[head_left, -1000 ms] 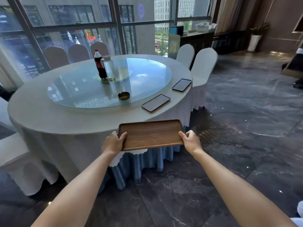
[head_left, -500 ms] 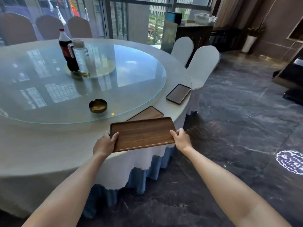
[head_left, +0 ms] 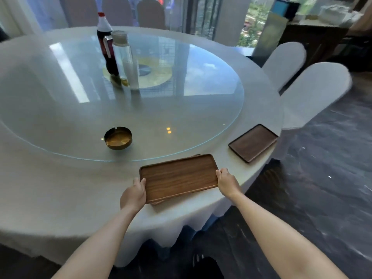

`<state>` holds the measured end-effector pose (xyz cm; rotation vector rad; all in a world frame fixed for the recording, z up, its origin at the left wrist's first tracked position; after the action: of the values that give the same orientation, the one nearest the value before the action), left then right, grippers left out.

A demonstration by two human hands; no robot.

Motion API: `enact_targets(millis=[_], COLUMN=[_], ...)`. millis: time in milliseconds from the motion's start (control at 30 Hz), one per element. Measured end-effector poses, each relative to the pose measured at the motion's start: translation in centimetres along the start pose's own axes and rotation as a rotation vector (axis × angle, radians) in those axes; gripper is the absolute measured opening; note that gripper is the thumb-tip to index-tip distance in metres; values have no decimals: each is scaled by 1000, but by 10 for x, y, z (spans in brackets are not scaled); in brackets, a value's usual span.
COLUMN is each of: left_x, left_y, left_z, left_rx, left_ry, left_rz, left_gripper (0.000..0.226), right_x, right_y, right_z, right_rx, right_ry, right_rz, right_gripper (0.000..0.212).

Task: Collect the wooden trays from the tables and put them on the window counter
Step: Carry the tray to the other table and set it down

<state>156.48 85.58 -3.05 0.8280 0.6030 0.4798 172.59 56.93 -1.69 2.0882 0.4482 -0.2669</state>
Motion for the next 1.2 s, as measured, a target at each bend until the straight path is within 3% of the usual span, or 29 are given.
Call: enact_targets(millis=[200,300,600,867,1200], left_x=[5,2,0,-2,3], left_y=[-35,-42,-42,-48,-46], left_z=[7,2,-8,-22,-24], left_rx=[32,49,51,-8,32], left_ry=[203,275,350,382,381], left_rz=[33,60,157,150,83], left_gripper=[33,38,40,35,37], right_x=[70,82,89,89,88], right_y=[-5,-17,-45,-48,-41], right_z=[2,1,3,-7,-6], right_rx=[-202,-288,-361,-417,-361], right_ry=[103,166,253,324,225], right_rz=[-172,-252,-368,-334,-344], right_gripper=[28,27,27,22,29])
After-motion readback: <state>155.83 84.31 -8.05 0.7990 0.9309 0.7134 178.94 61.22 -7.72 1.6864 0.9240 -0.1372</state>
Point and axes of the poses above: each hand's wrist, its own x-axis towards the middle knuckle, its own y-axis out of the back of the hand, z = x × y, the point moved 10 cm from there along x, towards the middle knuckle, and after that the axes turned 3 degrees about -z, right-handed, at the moved point
